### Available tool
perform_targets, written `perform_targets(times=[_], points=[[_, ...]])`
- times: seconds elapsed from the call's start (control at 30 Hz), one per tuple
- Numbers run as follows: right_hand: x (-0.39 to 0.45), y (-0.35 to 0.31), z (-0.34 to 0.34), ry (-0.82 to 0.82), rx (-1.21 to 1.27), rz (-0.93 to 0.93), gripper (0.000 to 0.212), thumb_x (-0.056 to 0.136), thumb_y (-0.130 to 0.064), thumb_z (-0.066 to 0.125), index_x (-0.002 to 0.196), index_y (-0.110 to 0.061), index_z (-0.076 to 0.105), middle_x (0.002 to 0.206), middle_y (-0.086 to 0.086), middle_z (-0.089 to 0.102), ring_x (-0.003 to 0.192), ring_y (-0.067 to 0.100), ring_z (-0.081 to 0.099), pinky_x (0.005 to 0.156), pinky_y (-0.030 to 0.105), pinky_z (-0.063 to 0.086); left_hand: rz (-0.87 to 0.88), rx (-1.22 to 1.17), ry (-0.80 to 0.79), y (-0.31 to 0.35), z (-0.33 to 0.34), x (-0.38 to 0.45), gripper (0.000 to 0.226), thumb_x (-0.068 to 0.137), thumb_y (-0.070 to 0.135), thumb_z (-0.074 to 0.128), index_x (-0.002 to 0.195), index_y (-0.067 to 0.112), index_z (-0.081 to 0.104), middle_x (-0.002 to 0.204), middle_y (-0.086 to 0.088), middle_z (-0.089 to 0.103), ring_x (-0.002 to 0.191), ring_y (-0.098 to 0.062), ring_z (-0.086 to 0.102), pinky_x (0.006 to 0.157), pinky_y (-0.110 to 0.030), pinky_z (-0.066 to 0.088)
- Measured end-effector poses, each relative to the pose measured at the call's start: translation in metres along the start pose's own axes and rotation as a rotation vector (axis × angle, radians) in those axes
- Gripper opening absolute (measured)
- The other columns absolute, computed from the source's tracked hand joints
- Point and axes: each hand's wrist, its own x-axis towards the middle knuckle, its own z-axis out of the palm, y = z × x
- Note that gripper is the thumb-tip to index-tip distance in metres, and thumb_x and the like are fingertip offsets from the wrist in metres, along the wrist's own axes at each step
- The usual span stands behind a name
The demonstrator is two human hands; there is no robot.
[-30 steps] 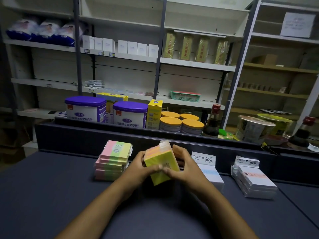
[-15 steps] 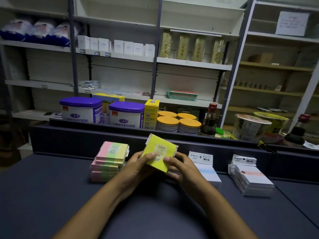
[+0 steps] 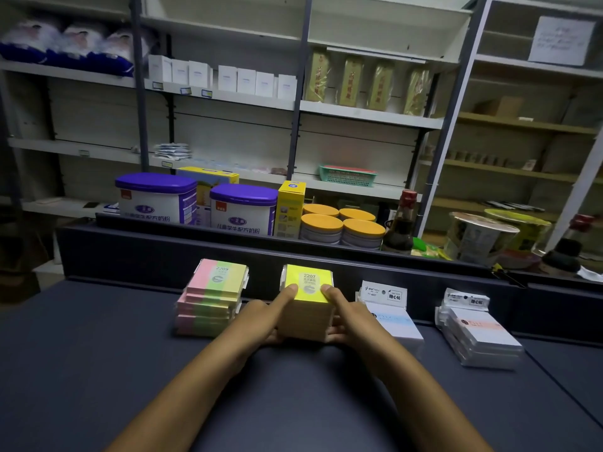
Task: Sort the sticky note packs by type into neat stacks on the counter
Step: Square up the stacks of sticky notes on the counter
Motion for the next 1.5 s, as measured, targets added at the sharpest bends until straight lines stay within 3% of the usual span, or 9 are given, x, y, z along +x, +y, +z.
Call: perform_targets(times=[0.13,0.33,0.6,0.87,1.07,1.17,1.33,1.4,1.5], points=[[0.004,0.002,0.000,0.027,-0.027,0.007,0.052,0.091,-0.054,0.058,0.084,-0.004,0.070,0.057,0.003,0.066,0.054,0.015,0.066,0.065,0.030,0.059,0.051,0.090,0.086,0.000,0.002,0.000,0.062,0.081,0.067,0.060,0.084,0.007,0.075,0.079,-0.011,0.075,0.084,-0.028,0.073,0.087,-0.044,0.059],[0.008,0.004,-0.002,0.064,-0.114,-0.025,0.056,0.093,-0.056,0.054,0.084,-0.004,0.073,0.060,0.003,0.070,0.059,0.016,0.070,0.077,0.035,0.059,0.094,0.278,0.144,-0.002,0.003,0.001,0.072,0.077,0.080,0.050,0.067,0.010,0.066,0.066,-0.002,0.066,0.068,-0.022,0.067,0.082,-0.043,0.057],[0.003,0.008,0.003,0.173,-0.307,-0.144,0.072,0.093,-0.061,0.049,0.082,0.006,0.073,0.070,0.015,0.073,0.070,0.028,0.071,0.089,0.045,0.055,0.121,0.451,0.164,-0.002,0.003,0.004,0.085,0.081,0.079,0.043,0.080,0.000,0.071,0.078,-0.016,0.073,0.075,-0.028,0.071,0.084,-0.043,0.058],[-0.002,0.004,0.005,0.307,-0.436,-0.266,0.055,0.093,-0.057,0.053,0.120,-0.010,0.064,0.111,0.006,0.070,0.102,0.024,0.067,0.093,0.048,0.054,0.131,0.407,0.152,-0.004,0.001,0.001,0.090,0.076,0.083,0.043,0.086,-0.001,0.072,0.076,-0.015,0.073,0.068,-0.025,0.073,0.082,-0.045,0.059],[-0.007,0.002,0.007,0.294,-0.435,-0.313,0.039,0.098,-0.047,0.051,0.113,-0.015,0.067,0.102,-0.001,0.072,0.085,0.011,0.066,0.082,0.036,0.055,0.120,0.373,0.110,-0.003,-0.001,-0.004,0.080,0.081,0.078,0.046,0.075,0.002,0.070,0.079,-0.017,0.073,0.078,-0.028,0.073,0.083,-0.044,0.059],[-0.012,-0.003,0.005,0.315,-0.453,-0.364,0.038,0.099,-0.042,0.052,0.119,-0.013,0.065,0.113,0.004,0.069,0.098,0.015,0.063,0.090,0.037,0.052,0.128,0.371,0.114,0.005,-0.002,-0.014,0.072,0.084,0.075,0.047,0.069,0.006,0.063,0.076,-0.017,0.069,0.085,-0.035,0.070,0.085,-0.046,0.057],[-0.039,-0.021,0.012,0.599,-0.667,-0.797,0.036,0.100,-0.030,0.054,0.131,-0.012,0.055,0.123,0.000,0.054,0.115,0.009,0.047,0.094,0.023,0.035,0.625,0.454,0.465,0.020,-0.023,-0.061,0.042,0.090,0.057,0.048,0.078,0.023,0.069,0.072,0.009,0.068,0.070,-0.003,0.064,0.064,-0.019,0.052],[-0.051,-0.031,0.031,0.559,-0.700,-0.913,0.037,0.097,-0.030,0.052,0.130,-0.013,0.055,0.123,-0.002,0.053,0.115,0.006,0.046,0.096,0.020,0.034,0.765,0.437,0.538,0.025,-0.047,-0.071,0.027,0.092,0.048,0.050,0.077,0.029,0.063,0.070,0.014,0.063,0.067,0.001,0.061,0.057,-0.007,0.042],[-0.057,-0.039,0.075,0.371,-0.754,-0.951,0.036,0.099,-0.031,0.053,0.132,-0.018,0.052,0.126,-0.005,0.053,0.118,0.006,0.049,0.100,0.020,0.038,0.740,0.459,0.645,0.031,-0.094,-0.066,0.019,0.091,0.039,0.054,0.082,0.025,0.064,0.080,0.010,0.064,0.073,-0.004,0.061,0.059,-0.016,0.046]])
